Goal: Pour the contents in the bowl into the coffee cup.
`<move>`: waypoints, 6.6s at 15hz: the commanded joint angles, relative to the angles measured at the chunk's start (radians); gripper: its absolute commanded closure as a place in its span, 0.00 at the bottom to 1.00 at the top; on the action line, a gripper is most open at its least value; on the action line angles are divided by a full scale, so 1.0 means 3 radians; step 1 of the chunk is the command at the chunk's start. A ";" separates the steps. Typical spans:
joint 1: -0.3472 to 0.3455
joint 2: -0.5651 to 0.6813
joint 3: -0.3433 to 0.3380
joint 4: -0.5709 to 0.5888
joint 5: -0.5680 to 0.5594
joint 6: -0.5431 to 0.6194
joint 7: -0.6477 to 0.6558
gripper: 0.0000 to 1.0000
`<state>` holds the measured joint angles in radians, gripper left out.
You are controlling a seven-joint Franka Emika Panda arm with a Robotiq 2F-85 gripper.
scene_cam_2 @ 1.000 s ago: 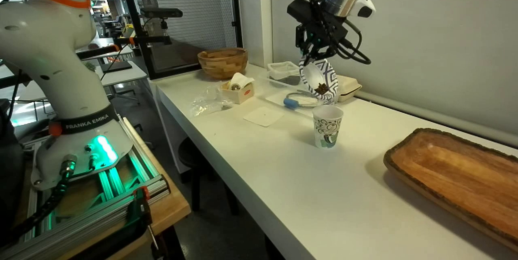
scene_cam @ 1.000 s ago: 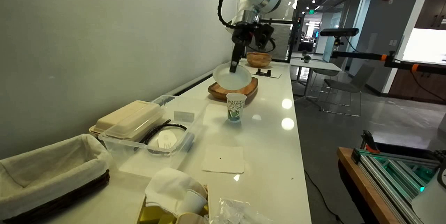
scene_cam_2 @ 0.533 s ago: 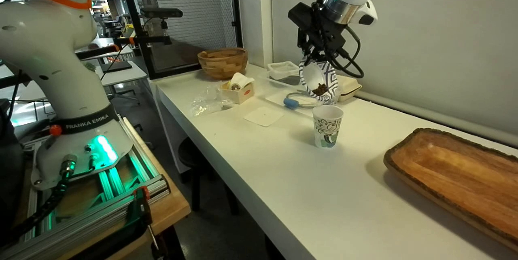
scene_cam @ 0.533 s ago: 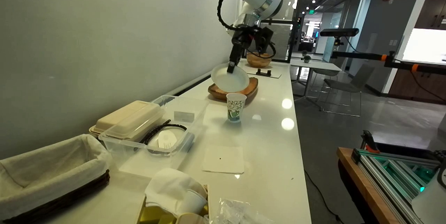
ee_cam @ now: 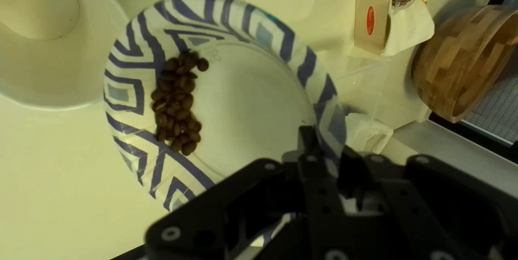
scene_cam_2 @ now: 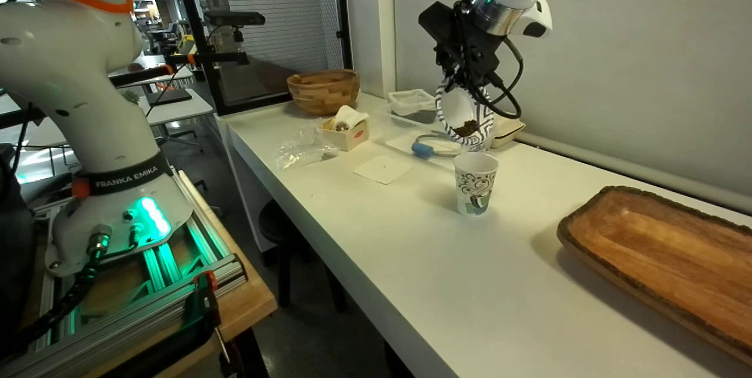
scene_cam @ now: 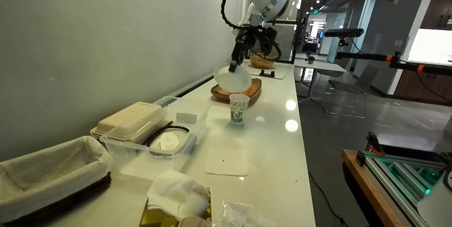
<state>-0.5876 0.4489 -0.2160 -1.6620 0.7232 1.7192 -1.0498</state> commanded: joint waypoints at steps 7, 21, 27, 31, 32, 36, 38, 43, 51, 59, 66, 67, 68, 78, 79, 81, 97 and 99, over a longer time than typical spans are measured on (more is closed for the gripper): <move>-0.0161 -0.0017 -0.0012 -0.0178 0.0328 -0.0085 -0.0063 0.98; -0.0325 -0.0025 -0.0028 -0.0183 0.0504 -0.0311 -0.0341 0.98; -0.0343 -0.0014 -0.0041 -0.0165 0.0502 -0.0351 -0.0395 0.98; -0.0297 0.0009 -0.0060 -0.0127 0.0439 -0.0274 -0.0329 0.94; -0.0298 0.0009 -0.0060 -0.0127 0.0445 -0.0275 -0.0329 0.94; -0.0298 0.0009 -0.0060 -0.0127 0.0451 -0.0275 -0.0329 0.94; -0.0298 0.0009 -0.0061 -0.0127 0.0451 -0.0276 -0.0330 0.94; -0.0338 0.0050 -0.0051 -0.0066 0.0458 -0.0386 -0.0374 0.98; -0.0436 0.0184 -0.0043 0.0098 0.0478 -0.0649 -0.0474 0.98; -0.0614 0.0392 0.0011 0.0417 0.0508 -0.1053 -0.0522 0.98; -0.0689 0.0606 0.0069 0.0711 0.0511 -0.1165 -0.0472 0.98; -0.0699 0.0634 0.0082 0.0749 0.0511 -0.1175 -0.0470 0.98; -0.0709 0.0661 0.0096 0.0784 0.0510 -0.1181 -0.0473 0.98; -0.0876 0.0902 0.0223 0.1103 0.0578 -0.1530 -0.0450 0.98; -0.0894 0.0924 0.0232 0.1129 0.0595 -0.1556 -0.0445 0.98; -0.0921 0.0959 0.0245 0.1174 0.0610 -0.1588 -0.0439 0.98; -0.1054 0.1167 0.0352 0.1414 0.0717 -0.1830 -0.0381 0.98; -0.1070 0.1180 0.0363 0.1432 0.0735 -0.1865 -0.0388 0.98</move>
<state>-0.8864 0.7682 -0.1221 -1.2795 0.9176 1.2111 -1.1828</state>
